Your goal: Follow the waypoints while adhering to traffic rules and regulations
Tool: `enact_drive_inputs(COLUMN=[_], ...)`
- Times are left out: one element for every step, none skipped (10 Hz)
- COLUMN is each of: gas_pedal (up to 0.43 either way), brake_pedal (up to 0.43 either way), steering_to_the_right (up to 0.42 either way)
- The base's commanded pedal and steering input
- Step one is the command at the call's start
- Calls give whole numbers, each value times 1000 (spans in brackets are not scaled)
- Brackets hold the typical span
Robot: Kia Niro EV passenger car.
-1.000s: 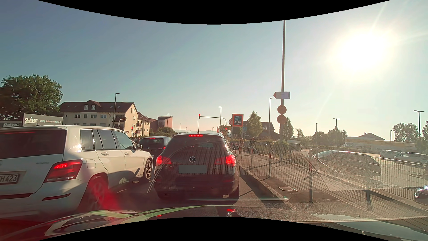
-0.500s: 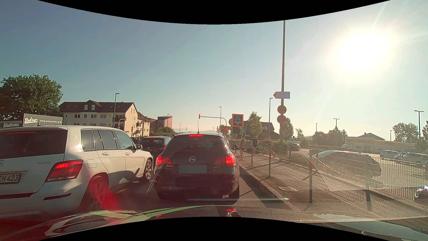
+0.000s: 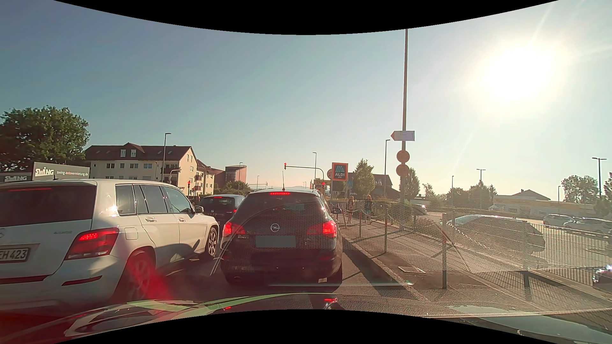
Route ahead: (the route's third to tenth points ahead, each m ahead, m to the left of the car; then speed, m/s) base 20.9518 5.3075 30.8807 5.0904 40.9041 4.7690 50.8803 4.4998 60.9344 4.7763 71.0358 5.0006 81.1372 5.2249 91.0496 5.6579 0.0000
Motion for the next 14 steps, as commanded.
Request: enact_drive_inputs(gas_pedal=[0,0,0,0,0,0,0,0,0,0,0,0,0,0], brake_pedal=[274,274,274,274,274,274,274,274,274,274,274,274,274,274], steering_to_the_right=[-16,-17,-16,-17,-17,-17,-17,-17,-17,-17,-17,-17,-16,-17])
